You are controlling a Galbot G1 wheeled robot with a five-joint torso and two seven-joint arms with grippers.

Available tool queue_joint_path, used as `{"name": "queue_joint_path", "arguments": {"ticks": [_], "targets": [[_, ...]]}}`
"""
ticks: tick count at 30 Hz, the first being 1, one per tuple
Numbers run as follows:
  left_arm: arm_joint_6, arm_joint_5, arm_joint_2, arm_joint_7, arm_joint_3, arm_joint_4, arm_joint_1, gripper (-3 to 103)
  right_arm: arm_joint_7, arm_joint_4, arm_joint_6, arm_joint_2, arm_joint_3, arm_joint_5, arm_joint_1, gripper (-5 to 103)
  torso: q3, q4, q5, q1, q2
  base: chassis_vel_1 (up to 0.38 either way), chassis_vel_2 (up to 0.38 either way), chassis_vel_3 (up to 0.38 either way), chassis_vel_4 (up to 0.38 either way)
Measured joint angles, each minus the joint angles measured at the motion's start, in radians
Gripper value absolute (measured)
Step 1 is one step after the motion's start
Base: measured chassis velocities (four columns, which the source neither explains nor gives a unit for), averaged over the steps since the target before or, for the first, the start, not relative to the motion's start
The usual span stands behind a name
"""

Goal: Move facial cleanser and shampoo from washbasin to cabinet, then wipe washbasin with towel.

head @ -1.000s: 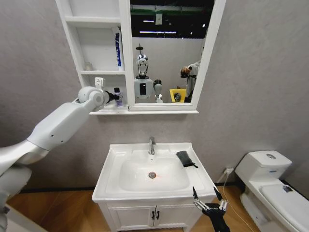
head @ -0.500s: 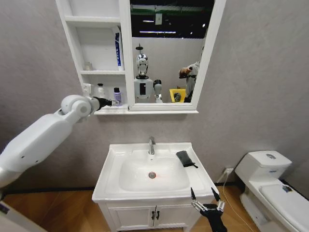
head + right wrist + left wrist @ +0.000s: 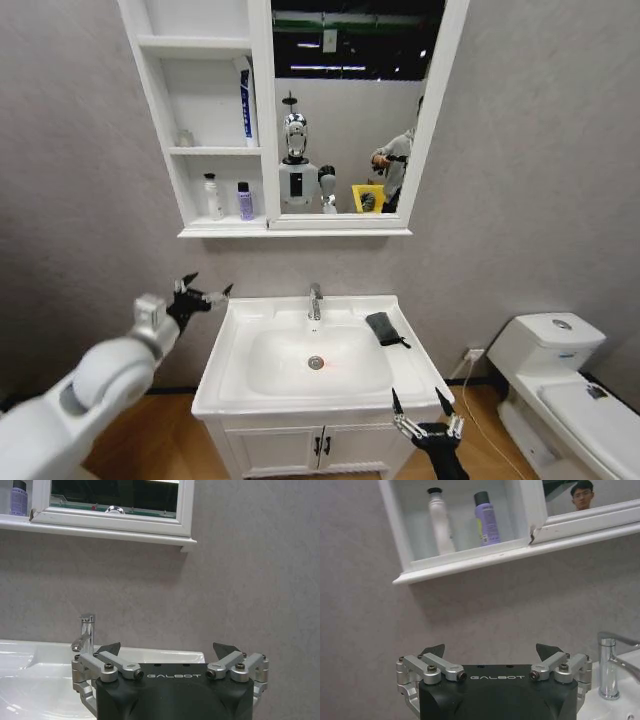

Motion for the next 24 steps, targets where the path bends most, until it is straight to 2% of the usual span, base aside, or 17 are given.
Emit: {"name": "queue_joint_path", "arguments": {"ticks": [1, 3, 4, 6, 8, 9, 11, 12, 13, 16, 20, 24], "targets": [[-0.029, 0.078, -0.075, 0.047, -0.074, -0.009, 0.103, 100, 0.004, 0.006, -0.005, -0.003, 0.002, -0.003, 0.001, 100, 0.000, 0.0003, -0.0010, 0.000, 0.000, 0.000, 0.000, 0.000, 0.000], [-0.075, 0.215, -0.229, 0.144, -0.175, -0.026, 0.231, 100, 0.008, 0.012, -0.014, -0.009, 0.003, -0.001, 0.003, 100, 0.000, 0.0008, -0.0005, 0.000, 0.000, 0.000, 0.000, 0.000, 0.000], [-0.075, 0.215, -0.229, 0.144, -0.175, -0.026, 0.231, 100, 0.008, 0.012, -0.014, -0.009, 0.003, -0.001, 0.003, 100, 0.000, 0.0008, -0.0005, 0.000, 0.000, 0.000, 0.000, 0.000, 0.000], [-0.117, 0.302, -0.359, 0.224, -0.230, -0.041, 0.324, 100, 0.008, 0.014, -0.019, -0.016, 0.004, 0.001, 0.003, 100, 0.000, 0.0008, -0.0006, 0.000, 0.000, 0.000, 0.000, 0.000, 0.000], [-0.149, 0.341, -0.475, 0.278, -0.263, -0.068, 0.404, 100, 0.004, 0.018, -0.025, -0.026, 0.005, 0.011, 0.000, 100, 0.000, -0.0001, -0.0001, 0.000, 0.000, 0.000, 0.000, 0.000, 0.000], [-0.149, 0.341, -0.475, 0.278, -0.263, -0.068, 0.404, 100, 0.004, 0.018, -0.025, -0.026, 0.005, 0.011, 0.000, 100, 0.000, -0.0001, -0.0001, 0.000, 0.000, 0.000, 0.000, 0.000, 0.000], [-0.171, 0.351, -0.575, 0.308, -0.283, -0.094, 0.459, 100, -0.004, 0.024, -0.030, -0.033, 0.006, 0.027, -0.002, 100, 0.000, 0.0001, -0.0003, 0.000, 0.000, 0.000, 0.000, 0.000, 0.000], [-0.171, 0.351, -0.575, 0.308, -0.283, -0.094, 0.459, 100, -0.004, 0.024, -0.030, -0.033, 0.006, 0.027, -0.002, 100, 0.000, 0.0001, -0.0003, 0.000, 0.000, 0.000, 0.000, 0.000, 0.000], [-0.177, 0.344, -0.638, 0.322, -0.301, -0.117, 0.485, 100, -0.008, 0.029, -0.035, -0.036, 0.008, 0.041, -0.003, 100, 0.000, 0.0002, -0.0002, 0.000, 0.000, 0.000, 0.000, 0.000, 0.000], [-0.176, 0.324, -0.673, 0.331, -0.322, -0.148, 0.495, 100, -0.013, 0.034, -0.038, -0.036, 0.010, 0.052, -0.003, 100, 0.000, 0.0000, -0.0002, 0.000, 0.000, 0.000, 0.000, 0.000, 0.000], [-0.141, 0.273, -0.674, 0.332, -0.347, -0.189, 0.482, 100, -0.017, 0.038, -0.044, -0.036, 0.008, 0.062, -0.003, 100, 0.000, -0.0001, -0.0004, 0.000, 0.000, 0.000, 0.000, 0.000, 0.000], [-0.127, 0.256, -0.669, 0.330, -0.350, -0.197, 0.475, 100, -0.021, 0.038, -0.048, -0.033, 0.008, 0.064, -0.004, 100, 0.000, -0.0001, -0.0005, 0.000, 0.000, 0.000, 0.000, 0.000, 0.000]]}}
